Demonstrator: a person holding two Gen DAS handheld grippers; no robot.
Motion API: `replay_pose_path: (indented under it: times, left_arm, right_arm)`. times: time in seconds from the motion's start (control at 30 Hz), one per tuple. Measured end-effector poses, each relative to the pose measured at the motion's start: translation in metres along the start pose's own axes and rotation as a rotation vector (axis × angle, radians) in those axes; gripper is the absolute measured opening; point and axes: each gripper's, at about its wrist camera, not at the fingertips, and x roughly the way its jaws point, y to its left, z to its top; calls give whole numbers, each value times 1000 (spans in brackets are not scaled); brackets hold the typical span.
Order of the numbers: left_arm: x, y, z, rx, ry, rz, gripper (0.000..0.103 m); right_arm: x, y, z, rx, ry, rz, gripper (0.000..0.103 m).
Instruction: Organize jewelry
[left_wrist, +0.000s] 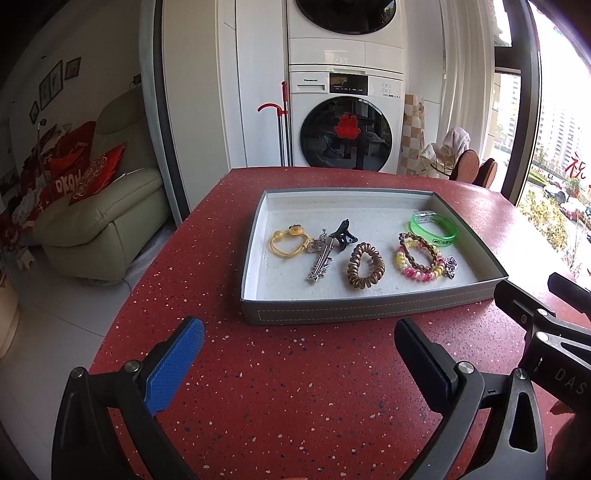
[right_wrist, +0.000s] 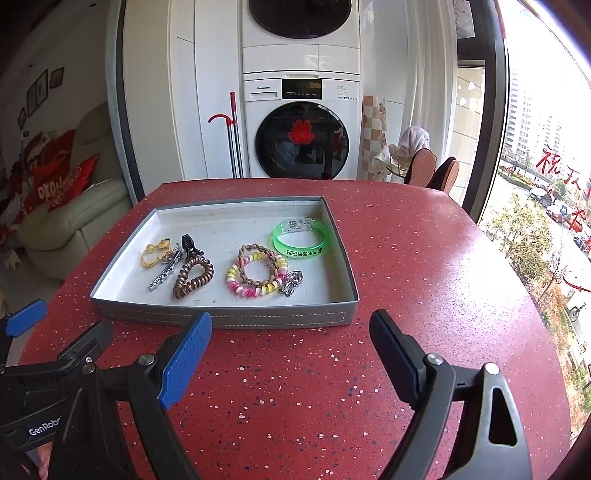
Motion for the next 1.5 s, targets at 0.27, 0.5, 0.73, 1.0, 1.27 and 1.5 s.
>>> replay_pose_path:
  times: [0.27, 0.5, 0.73, 1.0, 1.27, 1.5]
  left_arm:
    - [0, 0, 0, 2, -1, 5, 103]
    - [0, 0, 0, 3, -2, 7, 103]
    - [0, 2, -1, 0, 2, 9, 103]
    - [0, 3, -2, 0, 5, 13, 103]
    - [-2, 6, -1, -3, 2, 13, 103]
    - [-3, 7, 0, -2, 4, 14, 103]
  right_arm:
    - [0, 0, 0, -1, 1, 1, 89]
    - [1, 0, 1, -7, 2, 0, 89]
    - [1, 2, 2, -10, 1, -1, 89]
    - [0, 4, 1, -15, 0, -1, 89]
    - [-2, 7, 2, -22, -3, -4, 89]
    - [-2, 7, 2, -22, -3, -3, 89]
